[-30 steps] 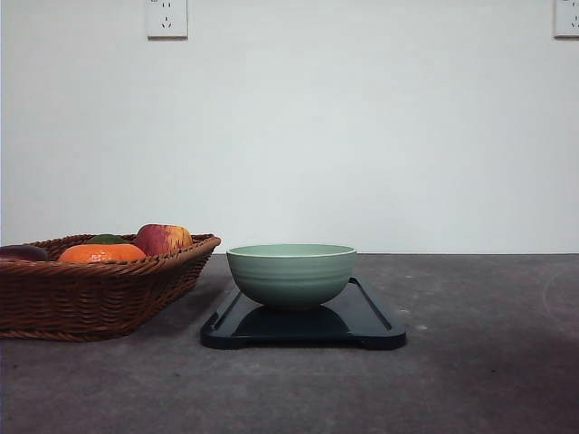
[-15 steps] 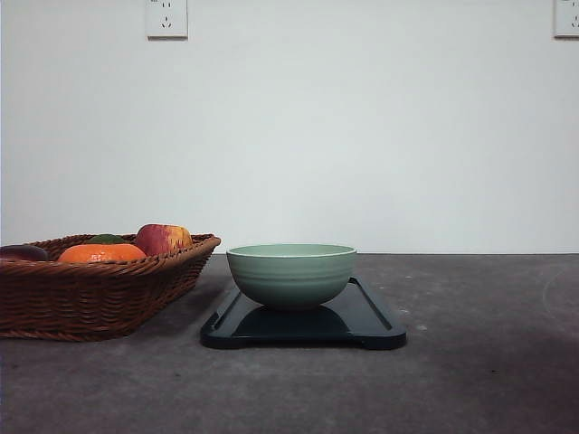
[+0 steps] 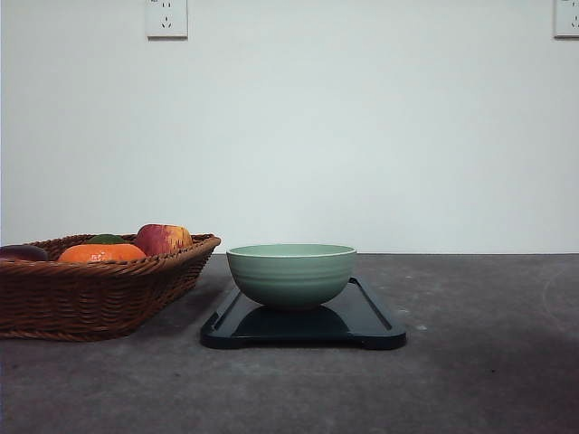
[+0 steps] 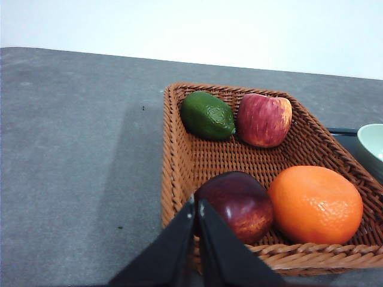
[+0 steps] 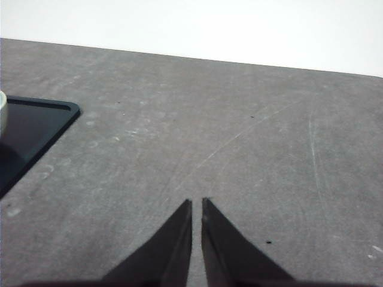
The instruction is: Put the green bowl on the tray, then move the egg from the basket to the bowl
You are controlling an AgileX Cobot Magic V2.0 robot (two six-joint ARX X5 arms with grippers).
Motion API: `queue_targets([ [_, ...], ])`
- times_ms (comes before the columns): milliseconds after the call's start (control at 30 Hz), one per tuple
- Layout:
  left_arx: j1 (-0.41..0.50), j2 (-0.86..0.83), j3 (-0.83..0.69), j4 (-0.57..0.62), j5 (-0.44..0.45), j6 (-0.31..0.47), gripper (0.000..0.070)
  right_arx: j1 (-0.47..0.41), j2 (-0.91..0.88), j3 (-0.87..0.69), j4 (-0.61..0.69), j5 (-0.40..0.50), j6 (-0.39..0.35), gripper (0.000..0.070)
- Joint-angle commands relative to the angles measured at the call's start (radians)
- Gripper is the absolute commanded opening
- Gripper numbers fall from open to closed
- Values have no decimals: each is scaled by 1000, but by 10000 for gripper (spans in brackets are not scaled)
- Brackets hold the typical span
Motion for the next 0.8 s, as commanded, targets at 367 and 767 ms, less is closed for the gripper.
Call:
queue_targets([
  [367, -1, -1, -19, 13, -2, 11, 0, 2, -2, -6, 10, -2, 11, 23],
  [767, -1, -1, -19, 13, -2, 11, 0, 2, -2, -6, 10, -2, 11, 23],
])
